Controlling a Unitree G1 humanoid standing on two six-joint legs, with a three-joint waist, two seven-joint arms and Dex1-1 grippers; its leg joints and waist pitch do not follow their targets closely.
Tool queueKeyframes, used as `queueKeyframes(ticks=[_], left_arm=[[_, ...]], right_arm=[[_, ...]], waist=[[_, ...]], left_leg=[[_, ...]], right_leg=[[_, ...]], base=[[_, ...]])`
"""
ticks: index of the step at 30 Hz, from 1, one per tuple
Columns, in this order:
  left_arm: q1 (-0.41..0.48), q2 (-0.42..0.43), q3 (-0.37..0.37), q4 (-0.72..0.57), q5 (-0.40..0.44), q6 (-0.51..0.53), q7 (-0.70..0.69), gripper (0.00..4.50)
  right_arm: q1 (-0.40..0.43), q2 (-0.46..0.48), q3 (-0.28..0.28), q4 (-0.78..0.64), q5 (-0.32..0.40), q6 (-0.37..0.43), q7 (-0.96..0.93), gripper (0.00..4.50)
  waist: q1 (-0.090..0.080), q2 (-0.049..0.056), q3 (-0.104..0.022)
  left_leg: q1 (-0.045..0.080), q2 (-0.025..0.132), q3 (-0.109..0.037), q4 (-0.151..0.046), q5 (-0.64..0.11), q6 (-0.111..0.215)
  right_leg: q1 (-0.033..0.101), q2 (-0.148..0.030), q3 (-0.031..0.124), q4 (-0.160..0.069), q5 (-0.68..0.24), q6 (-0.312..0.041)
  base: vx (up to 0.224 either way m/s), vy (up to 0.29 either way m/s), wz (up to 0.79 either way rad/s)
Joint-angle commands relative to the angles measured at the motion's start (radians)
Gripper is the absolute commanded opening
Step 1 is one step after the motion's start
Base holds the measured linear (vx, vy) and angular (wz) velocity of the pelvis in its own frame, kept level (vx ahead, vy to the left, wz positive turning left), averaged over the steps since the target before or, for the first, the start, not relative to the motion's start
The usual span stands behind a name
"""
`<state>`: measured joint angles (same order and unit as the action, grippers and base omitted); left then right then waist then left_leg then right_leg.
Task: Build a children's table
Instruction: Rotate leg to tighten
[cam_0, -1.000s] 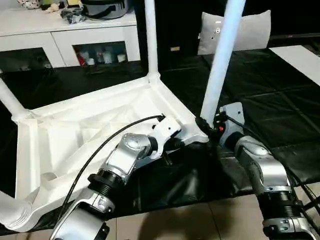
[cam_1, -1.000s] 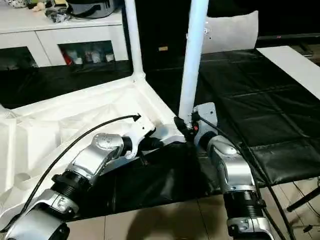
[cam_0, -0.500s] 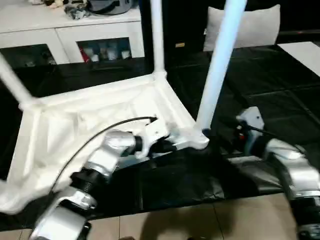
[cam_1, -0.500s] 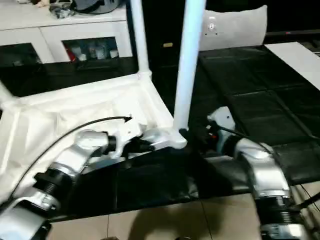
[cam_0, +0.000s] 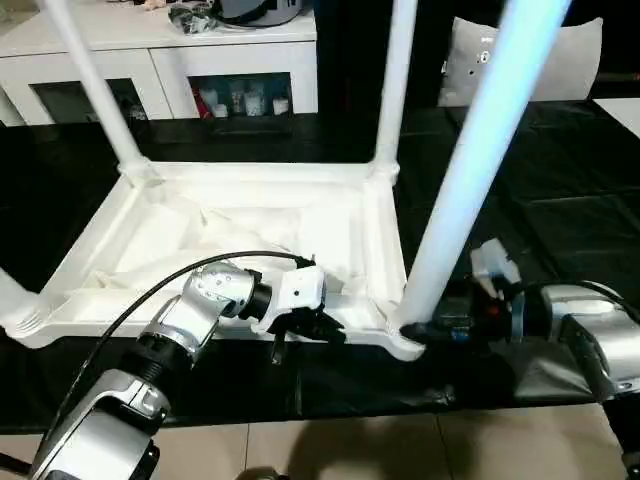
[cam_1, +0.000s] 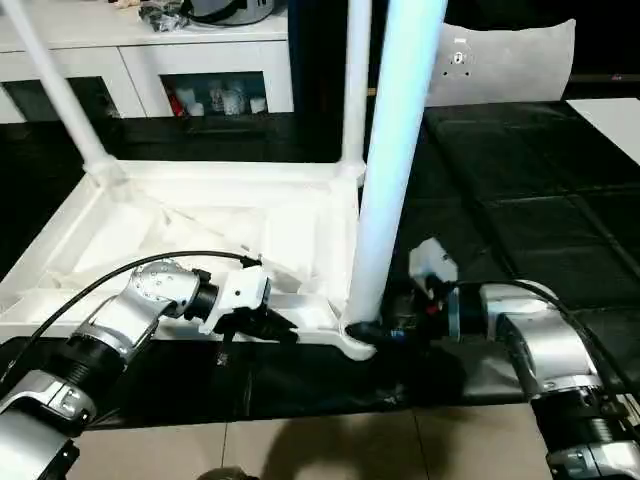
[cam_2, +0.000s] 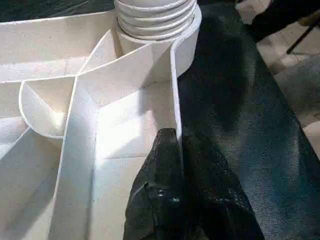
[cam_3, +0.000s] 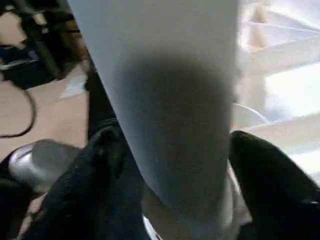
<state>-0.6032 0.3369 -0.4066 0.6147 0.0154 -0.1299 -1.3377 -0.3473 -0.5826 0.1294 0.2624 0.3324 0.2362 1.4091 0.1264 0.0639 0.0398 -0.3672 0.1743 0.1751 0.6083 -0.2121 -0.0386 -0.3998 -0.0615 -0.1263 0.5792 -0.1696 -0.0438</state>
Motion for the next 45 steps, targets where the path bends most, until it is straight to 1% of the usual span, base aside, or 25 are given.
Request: queueKeyframes(ticks=[1,6,7,11,12,17,19,20,22,24,25,26,27,28,29,30,32,35,36,37,39,41,42,44,45], left_arm=[[-0.03,-0.009,-0.028,-0.009,0.001,-0.017,-0.044,0.0],[-0.031,-0.011,-0.027,-0.006,-0.003,-0.02,-0.059,0.0],[-0.029,-0.01,-0.026,-0.006,-0.005,-0.019,-0.06,0.0],[-0.021,-0.01,-0.022,-0.005,-0.007,-0.012,-0.057,0.0],[-0.013,-0.016,-0.009,-0.008,-0.013,0.015,-0.037,0.0],[0.0,-0.035,0.017,-0.026,-0.03,0.079,0.008,0.0],[0.015,-0.061,0.042,-0.066,-0.043,0.157,0.068,0.0],[0.02,-0.074,0.053,-0.079,-0.046,0.182,0.099,0.0],[0.022,-0.105,0.071,-0.094,-0.046,0.225,0.167,0.0],[0.023,-0.13,0.081,-0.106,-0.044,0.259,0.222,0.0],[0.028,-0.165,0.091,-0.125,-0.039,0.297,0.291,0.0],[0.028,-0.168,0.092,-0.127,-0.039,0.3,0.297,0.0],[0.033,-0.199,0.102,-0.141,-0.029,0.326,0.359,0.0],[0.033,-0.199,0.102,-0.141,-0.029,0.326,0.359,0.0],[0.035,-0.213,0.108,-0.149,-0.023,0.342,0.387,0.0],[0.036,-0.243,0.111,-0.157,0.006,0.356,0.458,0.0],[0.036,-0.255,0.11,-0.164,0.018,0.368,0.491,0.0],[0.036,-0.254,0.096,-0.163,0.032,0.353,0.502,0.0],[0.037,-0.248,0.095,-0.165,0.032,0.354,0.499,0.0],[0.037,-0.242,0.096,-0.165,0.032,0.353,0.494,0.0],[0.036,-0.222,0.095,-0.165,0.032,0.343,0.47,0.0],[0.035,-0.201,0.094,-0.163,0.04,0.335,0.454,0.0],[0.035,-0.18,0.093,-0.157,0.043,0.306,0.427,0.0],[0.035,-0.169,0.091,-0.154,0.043,0.293,0.409,0.0],[0.034,-0.144,0.083,-0.144,0.036,0.251,0.36,0.0]], right_arm=[[-0.021,-0.005,0.014,0.003,-0.005,0.0,0.031,3.23],[-0.031,-0.015,0.033,0.007,0.006,0.023,0.071,2.9],[-0.03,-0.015,0.034,0.006,0.006,0.024,0.072,2.79],[-0.026,-0.017,0.037,0.003,0.01,0.03,0.074,2.46],[-0.013,-0.011,0.027,-0.02,0.029,0.064,0.057,2.37],[0.011,0.018,0.005,-0.065,0.05,0.116,-0.011,2.18],[0.021,0.076,-0.008,-0.097,0.025,0.159,-0.16,2.16],[0.02,0.105,-0.014,-0.098,0.007,0.165,-0.226,2.13],[0.012,0.168,-0.034,-0.092,-0.008,0.194,-0.349,2.11],[0.004,0.217,-0.048,-0.084,-0.026,0.212,-0.447,2.1],[-0.008,0.279,-0.06,-0.062,-0.068,0.227,-0.583,2.09],[-0.009,0.284,-0.061,-0.06,-0.071,0.229,-0.593,2.09],[-0.017,0.328,-0.067,-0.044,-0.101,0.239,-0.682,2.09],[-0.017,0.328,-0.067,-0.044,-0.101,0.239,-0.682,2.09],[-0.018,0.345,-0.069,-0.042,-0.112,0.242,-0.717,2.09],[-0.02,0.39,-0.079,-0.028,-0.121,0.212,-0.781,2.09],[-0.02,0.411,-0.085,-0.027,-0.129,0.19,-0.812,2.62],[-0.011,0.426,-0.089,-0.039,-0.125,0.152,-0.816,2.75],[-0.005,0.429,-0.096,-0.051,-0.119,0.147,-0.807,3.08],[-0.001,0.425,-0.099,-0.057,-0.116,0.141,-0.796,3.18],[0.01,0.4,-0.097,-0.072,-0.108,0.123,-0.748,3.26],[0.024,0.361,-0.094,-0.085,-0.1,0.101,-0.69,3.53],[0.042,0.308,-0.084,-0.098,-0.095,0.09,-0.617,3.63],[0.053,0.279,-0.077,-0.106,-0.093,0.084,-0.578,3.73],[0.068,0.225,-0.084,-0.113,-0.082,0.079,-0.518,3.85]], waist=[[-0.002,-0.024,-0.068],[0.01,-0.023,-0.072],[0.01,-0.028,-0.072],[0.013,-0.026,-0.072],[0.013,-0.026,-0.072],[0.012,-0.027,-0.069],[0.009,-0.025,-0.067],[0.005,-0.024,-0.065],[-0.015,-0.027,-0.062],[-0.031,-0.026,-0.062],[-0.044,-0.027,-0.061],[-0.05,-0.026,-0.061],[-0.061,-0.027,-0.064],[-0.068,-0.028,-0.063],[-0.073,-0.027,-0.062],[-0.076,-0.028,-0.062],[-0.079,-0.028,-0.062],[-0.08,-0.026,-0.063],[-0.081,-0.027,-0.063],[-0.08,-0.026,-0.063],[-0.08,-0.025,-0.064],[-0.077,-0.026,-0.064],[-0.074,-0.022,-0.065],[-0.068,-0.025,-0.065],[-0.063,-0.029,-0.065]], left_leg=[[0.005,0.065,-0.02,-0.059,-0.057,0.136],[0.006,0.068,-0.021,-0.057,-0.03,0.142],[0.006,0.068,-0.021,-0.057,-0.028,0.143],[0.006,0.068,-0.021,-0.056,-0.023,0.146],[0.006,0.068,-0.021,-0.056,-0.027,0.144],[0.007,0.066,-0.02,-0.059,-0.04,0.131],[0.009,0.067,-0.021,-0.062,-0.048,0.116],[0.01,0.066,-0.021,-0.063,-0.061,0.105],[0.007,0.058,-0.023,-0.068,-0.083,0.074],[0.008,0.052,-0.022,-0.066,-0.094,0.073],[0.002,0.052,-0.023,-0.066,-0.087,0.07],[0.001,0.051,-0.025,-0.067,-0.082,0.065],[0.003,0.047,-0.024,-0.064,-0.084,0.062],[-0.001,0.048,-0.025,-0.065,-0.078,0.065],[0.001,0.044,-0.022,-0.062,-0.081,0.076],[0.0,0.044,-0.022,-0.063,-0.077,0.084],[0.002,0.044,-0.02,-0.062,-0.076,0.09],[0.0,0.047,-0.022,-0.063,-0.075,0.105],[0.0,0.048,-0.023,-0.063,-0.074,0.11],[0.001,0.049,-0.022,-0.063,-0.076,0.113],[0.0,0.049,-0.022,-0.063,-0.079,0.118],[-0.002,0.049,-0.022,-0.062,-0.077,0.124],[-0.002,0.048,-0.022,-0.061,-0.068,0.129],[-0.002,0.049,-0.022,-0.06,-0.067,0.139],[-0.002,0.049,-0.022,-0.061,-0.06,0.141]], right_leg=[[0.062,-0.102,0.063,-0.07,-0.286,-0.103],[0.06,-0.101,0.064,-0.066,-0.258,-0.103],[0.06,-0.101,0.064,-0.065,-0.253,-0.104],[0.059,-0.101,0.064,-0.063,-0.248,-0.105],[0.06,-0.102,0.063,-0.064,-0.256,-0.104],[0.059,-0.102,0.062,-0.071,-0.295,-0.093],[0.059,-0.101,0.063,-0.075,-0.326,-0.082],[0.056,-0.101,0.06,-0.08,-0.352,-0.08],[0.06,-0.101,0.056,-0.086,-0.398,-0.064],[0.06,-0.099,0.055,-0.094,-0.428,-0.048],[0.059,-0.097,0.056,-0.091,-0.417,-0.05],[0.059,-0.096,0.053,-0.092,-0.419,-0.049],[0.061,-0.097,0.053,-0.093,-0.422,-0.047],[0.063,-0.098,0.054,-0.093,-0.412,-0.051],[0.061,-0.096,0.053,-0.099,-0.423,-0.046],[0.06,-0.095,0.055,-0.097,-0.418,-0.046],[0.058,-0.095,0.055,-0.1,-0.425,-0.04],[0.059,-0.095,0.056,-0.097,-0.397,-0.043],[0.059,-0.094,0.057,-0.095,-0.384,-0.048],[0.058,-0.096,0.059,-0.095,-0.379,-0.051],[0.06,-0.096,0.059,-0.093,-0.37,-0.055],[0.062,-0.097,0.059,-0.092,-0.365,-0.053],[0.062,-0.095,0.06,-0.09,-0.352,-0.054],[0.063,-0.094,0.06,-0.09,-0.343,-0.051],[0.066,-0.094,0.06,-0.089,-0.345,-0.047]], base=[[0.0,0.0,0.0],[0.0,0.0,0.0],[0.0,0.0,0.0],[0.0,0.0,0.0],[0.0,0.0,0.0],[0.0,0.0,0.0],[0.0,0.0,0.0],[0.0,0.0,0.0],[0.0,0.0,0.0],[0.0,0.0,0.0],[0.0,0.0,0.0],[0.0,0.0,0.0],[0.0,0.0,0.0],[0.0,0.0,0.0],[0.0,0.0,0.0],[0.0,0.0,0.0],[0.0,0.0,0.0],[0.0,0.0,0.0],[0.0,0.0,0.0],[0.0,0.0,0.0],[0.0,0.0,0.0],[0.0,0.0,0.0],[0.0,0.0,0.0],[0.0,0.0,0.0],[0.0,0.0,0.0]])
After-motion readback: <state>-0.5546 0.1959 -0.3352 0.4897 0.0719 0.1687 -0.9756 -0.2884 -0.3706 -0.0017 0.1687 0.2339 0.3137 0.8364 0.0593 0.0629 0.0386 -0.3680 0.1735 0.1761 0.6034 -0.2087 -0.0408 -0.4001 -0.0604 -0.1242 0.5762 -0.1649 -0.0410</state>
